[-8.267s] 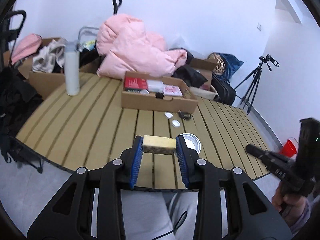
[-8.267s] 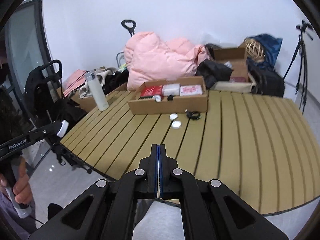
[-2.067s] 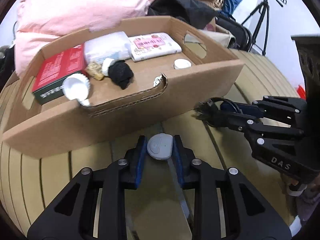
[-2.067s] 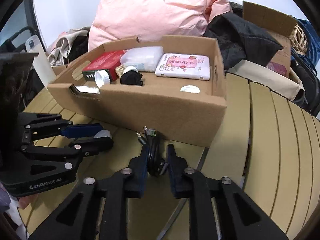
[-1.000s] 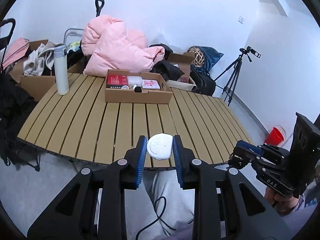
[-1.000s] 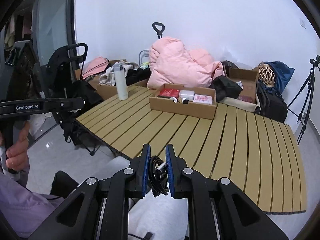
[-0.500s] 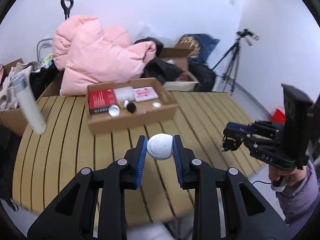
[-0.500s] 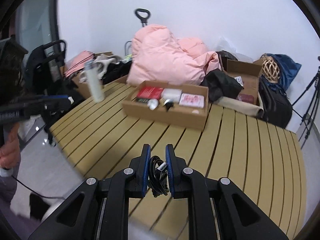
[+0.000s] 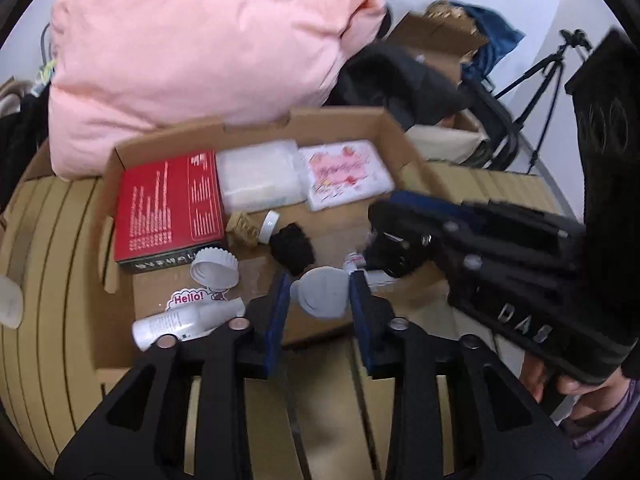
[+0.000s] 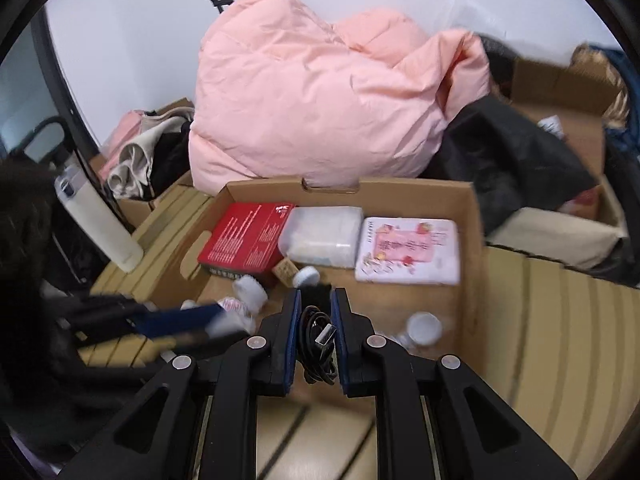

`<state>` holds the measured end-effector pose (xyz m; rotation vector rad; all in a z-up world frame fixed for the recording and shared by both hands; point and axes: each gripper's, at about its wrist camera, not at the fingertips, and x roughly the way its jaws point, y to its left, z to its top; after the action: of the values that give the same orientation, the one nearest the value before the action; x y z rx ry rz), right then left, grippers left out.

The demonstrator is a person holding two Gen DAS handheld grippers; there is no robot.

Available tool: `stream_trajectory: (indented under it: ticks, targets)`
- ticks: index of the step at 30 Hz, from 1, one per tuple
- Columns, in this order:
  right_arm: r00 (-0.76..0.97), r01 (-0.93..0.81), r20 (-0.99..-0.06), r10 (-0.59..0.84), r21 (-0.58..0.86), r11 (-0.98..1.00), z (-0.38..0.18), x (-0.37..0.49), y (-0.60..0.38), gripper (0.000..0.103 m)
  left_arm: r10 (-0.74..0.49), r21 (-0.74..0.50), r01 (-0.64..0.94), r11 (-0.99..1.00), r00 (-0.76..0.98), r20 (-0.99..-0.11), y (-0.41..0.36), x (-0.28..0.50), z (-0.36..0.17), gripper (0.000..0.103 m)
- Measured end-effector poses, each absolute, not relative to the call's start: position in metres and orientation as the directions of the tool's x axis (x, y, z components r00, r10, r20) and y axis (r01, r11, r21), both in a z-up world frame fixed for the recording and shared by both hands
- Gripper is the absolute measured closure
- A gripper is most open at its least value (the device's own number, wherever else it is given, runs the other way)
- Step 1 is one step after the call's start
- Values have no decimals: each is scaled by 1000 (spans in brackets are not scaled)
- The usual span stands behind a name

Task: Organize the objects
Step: 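Open both tools inside the tray and withdraw them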

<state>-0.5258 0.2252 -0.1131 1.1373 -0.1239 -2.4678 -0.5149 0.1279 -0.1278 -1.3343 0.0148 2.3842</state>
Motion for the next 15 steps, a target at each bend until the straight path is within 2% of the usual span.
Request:
stream_trajectory:
  ticks: [1, 2, 3, 4, 8, 10, 15]
  targets:
    - [-571, 324, -712, -409, 262, -909, -120, -532, 227, 76, 351, -196, -356, -914, -451, -821, 128, -517, -132, 60]
    - [-566, 311, -721, -400, 262, -913, -125, -538, 229, 51, 359, -205, -357, -911, -443, -821, 127, -518, -134, 54]
    - [-568, 299, -723, -394, 265, -917, -129, -542, 232, 30, 365, -213, -355, -910, -444, -818, 125, -518, -136, 44]
    - [-571, 297, -715, -403, 278, -913, -132, -543, 235, 1, 364, -211, -353, -911, -454, -813, 123, -517, -134, 40]
    - [-583, 291, -705, -405, 284, -913, -128, -541, 244, 0, 337, -182, -340, -923, -481, -809, 116, -513, -123, 38]
    - [-594, 287, -700, -396, 275, -918, -119, -535, 248, 0, 314, -169, -312, -935, -501, -807, 111, -507, -113, 31]
    - [-604, 297, -716, -351, 206, -932, -81, -501, 257, 0, 275, -125, -292, -948, -558, -783, 92, -476, -79, 24]
